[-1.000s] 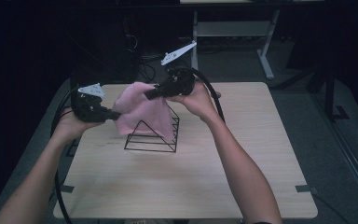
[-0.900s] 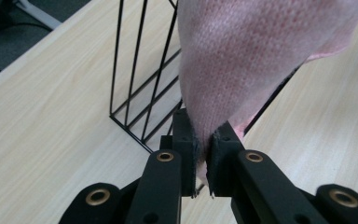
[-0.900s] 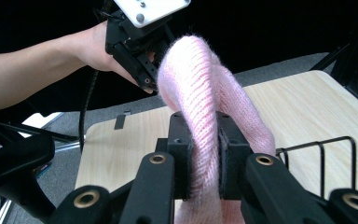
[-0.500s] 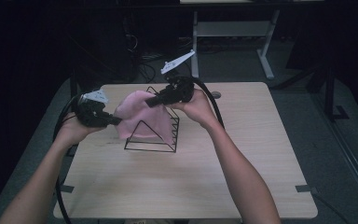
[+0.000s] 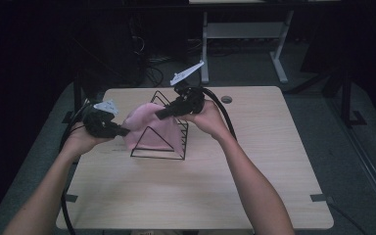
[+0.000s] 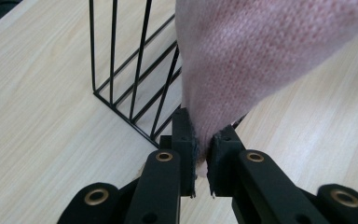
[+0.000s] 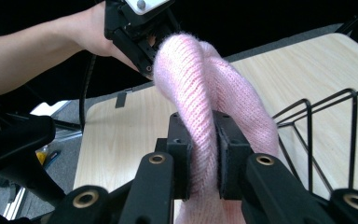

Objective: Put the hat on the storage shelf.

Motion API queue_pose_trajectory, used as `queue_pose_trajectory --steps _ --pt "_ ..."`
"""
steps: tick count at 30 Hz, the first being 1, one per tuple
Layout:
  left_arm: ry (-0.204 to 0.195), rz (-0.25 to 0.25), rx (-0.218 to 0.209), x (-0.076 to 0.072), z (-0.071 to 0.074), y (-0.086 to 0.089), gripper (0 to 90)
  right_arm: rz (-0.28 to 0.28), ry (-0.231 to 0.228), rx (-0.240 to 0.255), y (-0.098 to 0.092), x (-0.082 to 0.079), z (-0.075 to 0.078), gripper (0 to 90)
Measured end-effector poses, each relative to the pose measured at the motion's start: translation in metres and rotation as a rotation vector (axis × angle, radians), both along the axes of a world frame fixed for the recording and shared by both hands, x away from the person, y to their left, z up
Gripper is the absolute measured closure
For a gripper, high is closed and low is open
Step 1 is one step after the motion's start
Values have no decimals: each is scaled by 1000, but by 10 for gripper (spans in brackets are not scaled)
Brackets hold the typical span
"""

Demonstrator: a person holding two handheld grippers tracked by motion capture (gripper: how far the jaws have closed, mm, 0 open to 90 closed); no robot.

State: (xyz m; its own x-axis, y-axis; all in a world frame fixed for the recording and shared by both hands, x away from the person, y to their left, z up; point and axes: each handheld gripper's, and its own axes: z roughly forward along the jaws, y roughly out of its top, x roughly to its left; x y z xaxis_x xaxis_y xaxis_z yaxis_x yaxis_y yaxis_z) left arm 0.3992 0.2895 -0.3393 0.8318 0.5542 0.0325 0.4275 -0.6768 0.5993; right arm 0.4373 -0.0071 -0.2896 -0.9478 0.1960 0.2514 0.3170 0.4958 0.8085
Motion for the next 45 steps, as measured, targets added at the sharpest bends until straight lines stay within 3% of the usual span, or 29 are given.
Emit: queue_pose_trajectory --steps 4,10,20,31,33,37,40,45 --pt "-11 -12 28 1 -4 -2 833 1 19 -5 2 0 -5 778" --pt "16 0 12 1 -16 0 832 7 22 -22 4 0 -13 774" --pt "43 7 40 4 -32 -1 830 21 49 -44 8 0 -28 750" --pt "63 14 61 7 -40 1 837 28 58 -62 7 -4 -30 657" --pt "66 22 61 8 -40 2 841 30 43 -64 5 -4 -30 664" --pt "75 24 52 8 -40 3 849 14 9 -58 2 -6 -27 781" --pt "76 28 27 7 -38 5 855 14 10 -65 1 -6 -28 818" --pt "74 29 34 7 -38 6 854 17 24 -74 0 -4 -35 822"
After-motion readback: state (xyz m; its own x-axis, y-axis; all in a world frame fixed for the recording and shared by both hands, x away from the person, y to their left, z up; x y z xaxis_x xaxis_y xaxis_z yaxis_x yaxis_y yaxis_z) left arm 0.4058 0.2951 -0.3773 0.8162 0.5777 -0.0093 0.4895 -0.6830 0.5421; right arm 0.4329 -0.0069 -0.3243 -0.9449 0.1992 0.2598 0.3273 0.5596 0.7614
